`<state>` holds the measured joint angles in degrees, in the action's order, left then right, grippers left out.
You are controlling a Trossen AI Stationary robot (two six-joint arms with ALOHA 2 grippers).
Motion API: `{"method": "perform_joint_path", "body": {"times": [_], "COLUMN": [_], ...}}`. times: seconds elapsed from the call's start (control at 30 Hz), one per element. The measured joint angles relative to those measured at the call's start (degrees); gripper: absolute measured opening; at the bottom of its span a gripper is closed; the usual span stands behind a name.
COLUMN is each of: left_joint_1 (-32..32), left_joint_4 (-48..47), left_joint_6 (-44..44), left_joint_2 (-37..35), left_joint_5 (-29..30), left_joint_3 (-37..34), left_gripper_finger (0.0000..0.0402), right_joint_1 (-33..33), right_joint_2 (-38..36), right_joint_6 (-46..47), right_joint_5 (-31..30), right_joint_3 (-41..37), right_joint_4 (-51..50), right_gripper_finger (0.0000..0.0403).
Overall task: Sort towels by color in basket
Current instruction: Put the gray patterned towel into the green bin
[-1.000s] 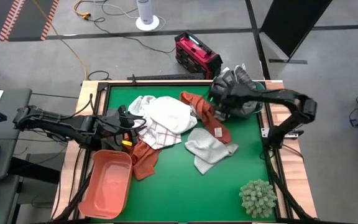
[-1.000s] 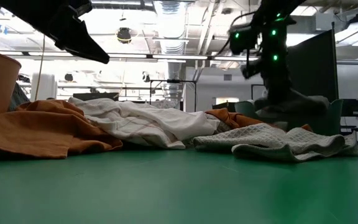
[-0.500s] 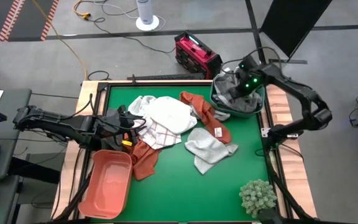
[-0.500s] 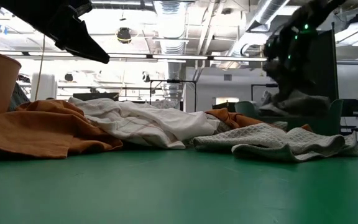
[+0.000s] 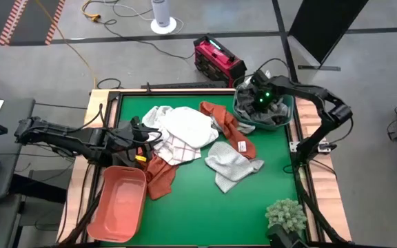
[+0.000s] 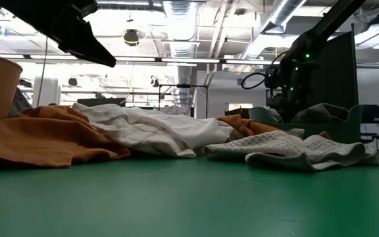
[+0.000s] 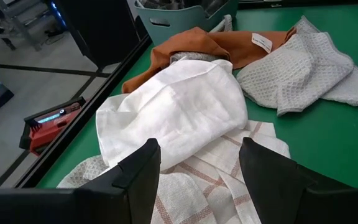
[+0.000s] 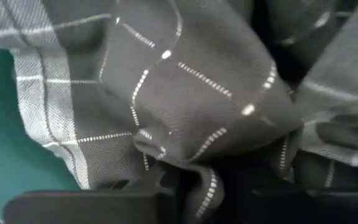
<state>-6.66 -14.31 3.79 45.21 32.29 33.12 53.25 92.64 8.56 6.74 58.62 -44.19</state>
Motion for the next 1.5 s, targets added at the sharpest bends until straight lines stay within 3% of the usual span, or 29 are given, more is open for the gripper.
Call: {"method": "perform_joint_path", "body": {"times": [0.33,0.53,0.63,0.7,0.93,1.13,1.3,1.4,1.5], "left_joint_1": [0.0,0.0,0.0,0.0,0.0,0.0,0.0,0.0,0.0], "left_joint_4": [-0.1,-0.1,-0.1,-0.2,-0.3,-0.5,-1.5,-2.1,-2.2], "left_joint_6": [0.9,0.7,0.6,0.7,0.6,-0.3,-0.7,-0.7,-0.7], "left_joint_2": [0.0,0.0,0.0,0.0,0.0,0.0,0.0,0.0,0.0], "left_joint_5": [-0.8,-0.9,-0.9,-0.9,-0.9,-0.9,-0.9,-0.9,-0.9], "left_joint_3": [0.0,0.0,0.0,0.0,0.0,0.0,0.0,0.0,0.0], "left_gripper_finger": [0.021,0.021,0.021,0.021,0.021,0.021,0.021,0.021,0.021], "right_joint_1": [-1.3,-3.3,-3.2,-2.7,-0.6,0.6,0.4,0.4,0.0], "right_joint_2": [-6.8,-12.5,-13.4,-12.9,-7.4,0.4,6.1,7.0,5.9], "right_joint_6": [-2.4,-2.6,-6.3,-8.3,-14.0,-13.9,-16.4,-16.6,-16.8], "right_joint_5": [-2.2,-17.7,-24.0,-24.8,-24.6,-16.8,-17.8,-19.3,-20.1], "right_joint_3": [12.8,19.6,19.7,19.7,19.6,19.6,19.6,19.6,19.6], "right_joint_4": [-15.7,-15.1,-13.0,-12.2,-5.0,2.5,2.4,2.1,2.3], "right_gripper_finger": [0.0199,0.0227,0.0229,0.0229,0.0229,0.0229,0.0227,0.0206,0.016]}}
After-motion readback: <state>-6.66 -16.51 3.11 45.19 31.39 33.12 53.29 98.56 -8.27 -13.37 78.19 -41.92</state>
